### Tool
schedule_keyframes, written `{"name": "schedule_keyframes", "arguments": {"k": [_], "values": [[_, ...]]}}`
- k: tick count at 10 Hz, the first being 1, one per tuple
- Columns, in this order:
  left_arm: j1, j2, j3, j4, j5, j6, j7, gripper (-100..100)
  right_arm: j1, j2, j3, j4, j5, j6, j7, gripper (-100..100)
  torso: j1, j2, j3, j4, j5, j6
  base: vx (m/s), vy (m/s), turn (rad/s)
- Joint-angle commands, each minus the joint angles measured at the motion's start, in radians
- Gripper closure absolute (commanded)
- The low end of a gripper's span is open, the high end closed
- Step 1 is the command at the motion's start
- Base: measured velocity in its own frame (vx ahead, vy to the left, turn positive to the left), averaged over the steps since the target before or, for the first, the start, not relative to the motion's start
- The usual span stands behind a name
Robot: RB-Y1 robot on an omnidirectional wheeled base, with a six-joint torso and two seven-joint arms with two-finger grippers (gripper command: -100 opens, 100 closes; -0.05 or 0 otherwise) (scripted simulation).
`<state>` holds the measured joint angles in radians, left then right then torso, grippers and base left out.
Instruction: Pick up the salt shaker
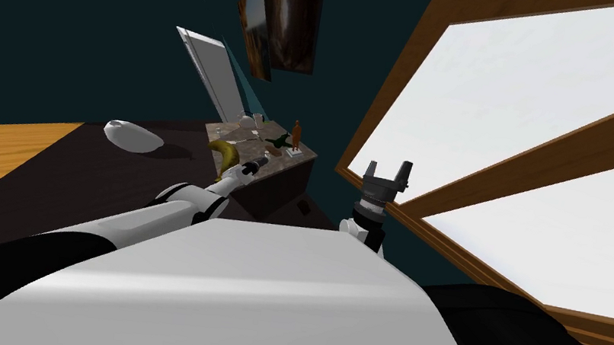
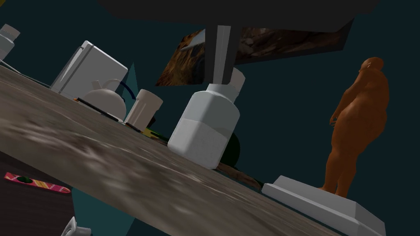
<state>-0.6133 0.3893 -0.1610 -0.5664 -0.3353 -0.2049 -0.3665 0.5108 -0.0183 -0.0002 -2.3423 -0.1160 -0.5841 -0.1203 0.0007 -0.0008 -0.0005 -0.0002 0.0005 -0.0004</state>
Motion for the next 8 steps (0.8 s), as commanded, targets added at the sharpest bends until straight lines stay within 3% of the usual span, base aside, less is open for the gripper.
{"name": "schedule_keyframes", "arguments": {"k": [1,2,3,4,5,6,8], "values": [[0.0,0.0,0.0,0.0,0.0,0.0,0.0,0,0.0,0.0,0.0,0.0,0.0,0.0,0.0,0,0.0,0.0,0.0,0.0,0.0,0.0,0.0,0.0,0.0],[-0.007,0.006,0.002,0.005,0.0,0.014,0.0,-100,0.0,0.0,0.0,0.0,0.0,0.0,0.0,0,0.0,0.0,0.0,0.0,0.0,0.0,0.153,-0.005,-0.044],[-0.001,0.004,-0.001,-0.001,0.0,0.008,0.002,-100,0.0,0.0,0.0,0.0,0.0,0.0,0.0,0,0.0,-0.008,-0.004,-0.001,0.0,0.0,0.099,-0.001,-0.009],[-0.002,0.005,-0.001,-0.002,0.0,0.011,0.002,0,0.0,0.0,0.0,0.0,0.0,0.0,0.0,0,0.0,-0.007,-0.004,-0.002,0.0,0.0,0.011,0.0,0.002],[-0.002,0.005,-0.001,-0.002,0.0,0.011,0.002,-100,0.0,0.0,0.0,0.0,0.0,0.0,0.0,0,0.0,-0.003,-0.002,-0.001,0.0,0.0,0.006,0.0,0.0],[-0.002,0.005,-0.001,-0.002,0.0,0.011,0.002,100,0.0,0.0,0.0,0.0,0.0,0.0,0.0,0,0.0,-0.001,-0.001,0.0,0.0,0.0,0.0,0.0,0.0],[-0.002,0.005,-0.001,-0.002,0.0,0.011,0.002,100,0.0,0.0,0.0,0.0,0.0,0.0,0.0,0,0.0,0.0,0.0,0.0,0.0,0.0,0.0,0.0,0.0]]}}
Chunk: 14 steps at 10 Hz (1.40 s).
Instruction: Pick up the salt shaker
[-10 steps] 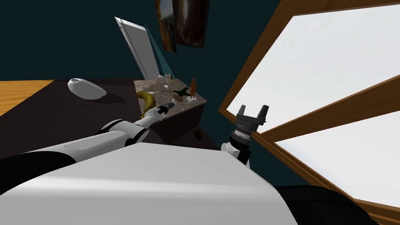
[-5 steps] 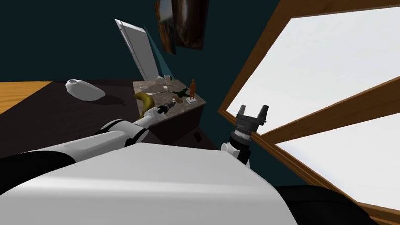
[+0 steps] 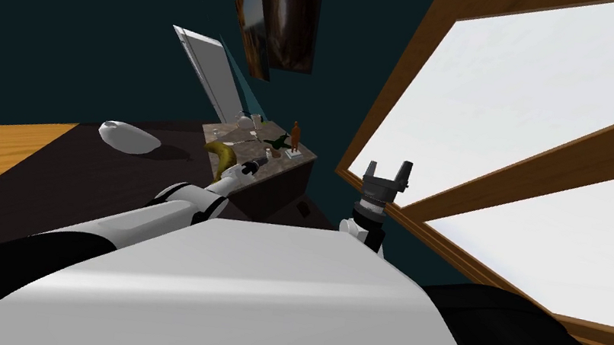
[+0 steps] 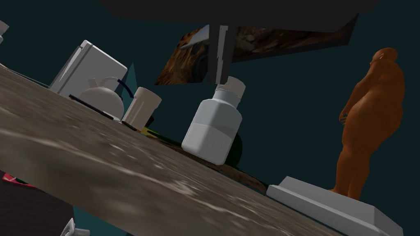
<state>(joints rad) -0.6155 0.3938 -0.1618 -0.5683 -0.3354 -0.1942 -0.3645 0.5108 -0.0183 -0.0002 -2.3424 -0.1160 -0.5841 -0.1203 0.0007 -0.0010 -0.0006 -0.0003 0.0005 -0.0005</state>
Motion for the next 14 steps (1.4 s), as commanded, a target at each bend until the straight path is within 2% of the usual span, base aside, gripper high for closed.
{"name": "schedule_keyframes", "arguments": {"k": [1,2,3,4,7,8,10,13,14], "values": [[0.0,0.0,0.0,0.0,0.0,0.0,0.0,100,0.0,0.0,0.0,0.0,0.0,0.0,0.0,0,0.0,0.0,0.0,0.0,0.0,0.0,0.0,0.0,0.0],[0.0,0.0,0.0,0.0,0.0,0.0,0.0,100,0.0,0.0,0.0,0.0,0.0,0.0,0.0,0,0.0,0.0,0.0,0.0,0.0,0.0,0.0,0.0,0.0],[0.0,0.0,0.0,0.0,0.0,0.0,0.0,0,0.0,0.0,0.0,0.0,0.0,0.0,0.0,0,0.0,0.0,0.0,0.0,0.0,0.0,0.0,0.0,0.0],[-0.005,-0.016,0.024,0.011,-0.014,0.015,-0.006,-100,0.0,0.0,0.0,0.0,0.0,0.0,0.0,0,0.0,0.0,0.0,0.0,0.0,0.0,-0.144,-0.008,-0.099],[-0.017,-0.045,0.066,0.031,-0.035,0.044,-0.018,-100,-0.001,0.0,0.0,0.0,0.0,0.0,0.0,0,0.0,0.017,0.01,0.004,0.0,0.0,-0.266,-0.01,-0.105],[-0.034,-0.041,0.049,0.025,-0.013,0.049,-0.018,-100,-0.001,0.0,0.0,0.0,0.0,0.0,0.0,0,-0.002,0.019,0.011,0.004,0.0,0.0,0.041,0.006,0.05],[-0.032,-0.034,0.038,0.021,-0.007,0.043,-0.01,-100,0.0,0.0,0.0,0.0,0.0,0.0,0.0,0,0.001,-0.009,-0.004,-0.001,0.0,0.0,0.225,0.019,0.023],[-0.026,-0.009,0.008,0.009,0.01,0.027,0.015,-100,0.001,0.0,0.0,0.0,0.0,0.0,0.0,0,0.001,-0.018,-0.01,-0.004,0.0,0.0,0.266,0.021,0.023],[-0.028,-0.016,0.015,0.012,0.006,0.031,0.007,-100,0.001,0.0,0.0,0.0,0.0,0.0,0.0,0,0.003,-0.018,-0.01,-0.004,0.001,0.0,0.114,0.027,0.005]]}}
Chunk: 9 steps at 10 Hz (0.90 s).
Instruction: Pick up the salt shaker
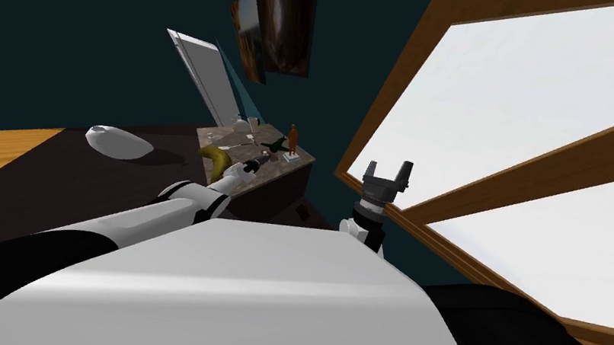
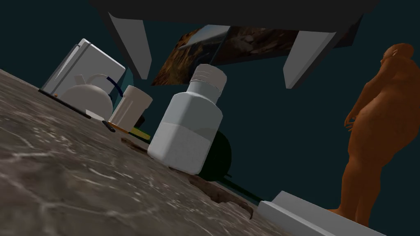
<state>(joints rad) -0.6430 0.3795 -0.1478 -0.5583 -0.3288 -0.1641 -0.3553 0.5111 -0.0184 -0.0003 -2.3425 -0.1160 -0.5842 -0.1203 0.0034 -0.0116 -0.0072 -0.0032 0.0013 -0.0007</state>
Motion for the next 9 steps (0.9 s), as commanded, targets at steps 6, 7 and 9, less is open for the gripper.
{"name": "schedule_keyframes", "arguments": {"k": [6,7,9], "values": [[0.127,0.068,0.13,-0.082,-0.151,0.002,0.152,-100,0.0,0.0,0.0,0.0,0.0,0.0,0.0,0,-0.003,0.013,0.008,0.003,-0.001,0.0,-0.01,-0.013,-0.2],[0.127,0.068,0.135,-0.082,-0.173,0.002,0.178,-100,-0.001,0.0,0.0,0.0,0.0,0.0,0.0,0,-0.003,0.013,0.008,0.003,-0.001,0.001,-0.018,-0.009,-0.152],[0.169,0.091,0.181,-0.109,-0.231,0.003,0.238,-100,0.0,0.0,0.0,0.0,0.0,0.0,0.0,0,-0.003,0.013,0.008,0.003,-0.001,0.001,-0.014,-0.015,-0.222]]}}
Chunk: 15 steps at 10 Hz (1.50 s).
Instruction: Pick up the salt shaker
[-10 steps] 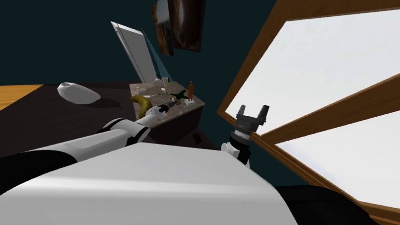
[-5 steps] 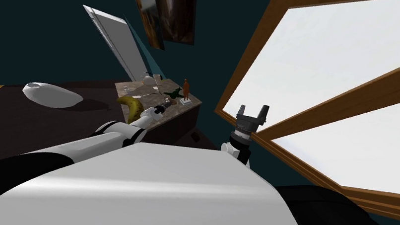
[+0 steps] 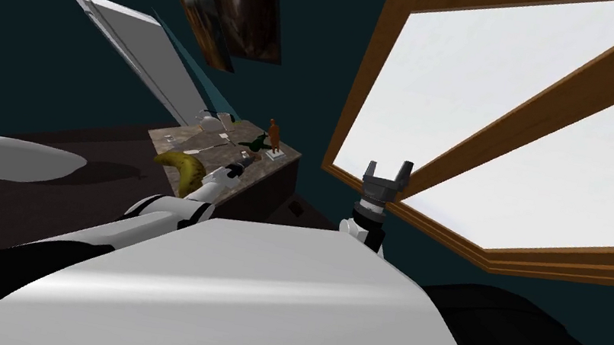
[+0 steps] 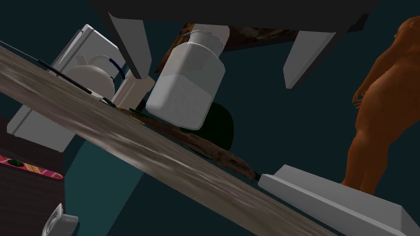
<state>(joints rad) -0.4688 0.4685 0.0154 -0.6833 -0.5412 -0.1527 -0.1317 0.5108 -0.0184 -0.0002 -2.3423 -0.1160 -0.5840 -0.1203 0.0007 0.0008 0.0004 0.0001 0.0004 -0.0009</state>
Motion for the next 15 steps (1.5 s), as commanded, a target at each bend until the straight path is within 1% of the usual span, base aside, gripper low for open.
{"name": "schedule_keyframes", "arguments": {"k": [1,2,3,4,5,6,7,8,9,10,11,12,13,14,15], "values": [[0.037,0.025,0.05,-0.012,-0.05,-0.008,0.05,-100,0.0,0.0,0.0,0.0,0.0,0.0,0.0,0,0.0,0.0,0.0,0.0,0.0,0.0,-0.018,-0.022,-0.298],[0.037,0.025,0.062,-0.012,-0.076,-0.008,0.073,-100,0.0,0.0,0.0,0.0,0.0,0.0,0.0,0,0.0,0.0,0.0,0.0,0.0,0.001,-0.016,-0.014,-0.145],[0.079,0.048,0.106,-0.039,-0.11,-0.007,0.1,-100,0.0,0.0,0.0,0.0,0.0,0.0,0.0,0,0.0,0.0,0.0,0.0,0.0,0.0,-0.015,-0.025,-0.288],[0.079,0.048,0.107,-0.039,-0.134,-0.007,0.13,-100,0.0,0.0,0.0,0.0,0.0,0.0,0.0,0,-0.001,0.0,0.0,0.0,0.0,0.001,-0.013,-0.016,-0.144],[0.122,0.071,0.143,-0.066,-0.167,-0.006,0.161,-100,0.0,0.0,0.0,0.0,0.0,0.0,0.0,0,0.0,0.0,0.0,0.0,0.0,0.0,-0.011,-0.023,-0.27],[0.122,0.071,0.141,-0.066,-0.188,-0.006,0.192,-100,0.0,0.0,0.0,0.0,0.0,0.0,0.0,0,0.0,0.0,0.0,0.0,0.0,0.0,-0.011,-0.012,-0.148],[0.164,0.094,0.176,-0.094,-0.219,-0.005,0.237,-100,0.0,0.0,0.0,0.0,0.0,0.0,0.0,0,0.0,0.0,0.0,0.0,0.0,0.0,-0.014,-0.022,-0.326],[0.164,0.094,0.198,-0.094,-0.25,-0.005,0.251,-100,0.0,0.0,0.0,0.0,0.0,0.0,0.0,0,0.0,0.0,0.0,0.0,0.0,0.001,-0.012,-0.014,-0.157],[0.164,0.094,0.198,-0.094,-0.25,-0.005,0.252,-100,0.0,0.0,0.0,0.0,0.0,0.0,0.0,0,0.0,0.0,0.0,0.0,0.0,0.0,-0.006,-0.006,0.043],[0.201,0.116,0.243,-0.12,-0.296,-0.005,0.283,-100,0.0,0.0,0.0,0.0,0.0,0.0,0.0,0,0.001,0.0,0.0,0.0,0.0,0.0,-0.009,-0.019,-0.255],[0.206,0.116,0.243,-0.106,-0.307,-0.005,0.284,-100,0.0,0.0,0.0,0.0,0.0,0.0,0.0,0,0.0,0.0,0.0,0.0,0.0,0.001,-0.01,-0.013,-0.172],[0.206,0.116,0.243,-0.121,-0.307,-0.005,0.298,-100,0.0,0.0,0.0,0.0,0.0,0.0,0.0,0,0.0,0.0,0.0,0.0,0.0,0.0,-0.005,-0.007,-0.004],[0.206,0.116,0.243,-0.121,-0.307,-0.005,0.311,-100,0.0,0.0,0.0,0.0,0.0,0.0,0.0,0,0.001,-0.001,0.0,0.0,0.0,0.0,0.0,-0.003,0.017],[0.249,0.139,0.288,-0.149,-0.357,-0.004,0.345,-100,0.0,0.0,0.0,0.0,0.0,0.0,0.0,0,0.001,-0.001,0.0,0.0,0.0,0.0,-0.007,-0.021,-0.305],[0.249,0.139,0.288,-0.149,-0.365,-0.004,0.366,-100,0.0,0.0,0.0,0.0,0.0,0.0,0.0,0,0.0,0.0,0.0,0.0,0.0,0.001,-0.009,-0.013,-0.167]]}}
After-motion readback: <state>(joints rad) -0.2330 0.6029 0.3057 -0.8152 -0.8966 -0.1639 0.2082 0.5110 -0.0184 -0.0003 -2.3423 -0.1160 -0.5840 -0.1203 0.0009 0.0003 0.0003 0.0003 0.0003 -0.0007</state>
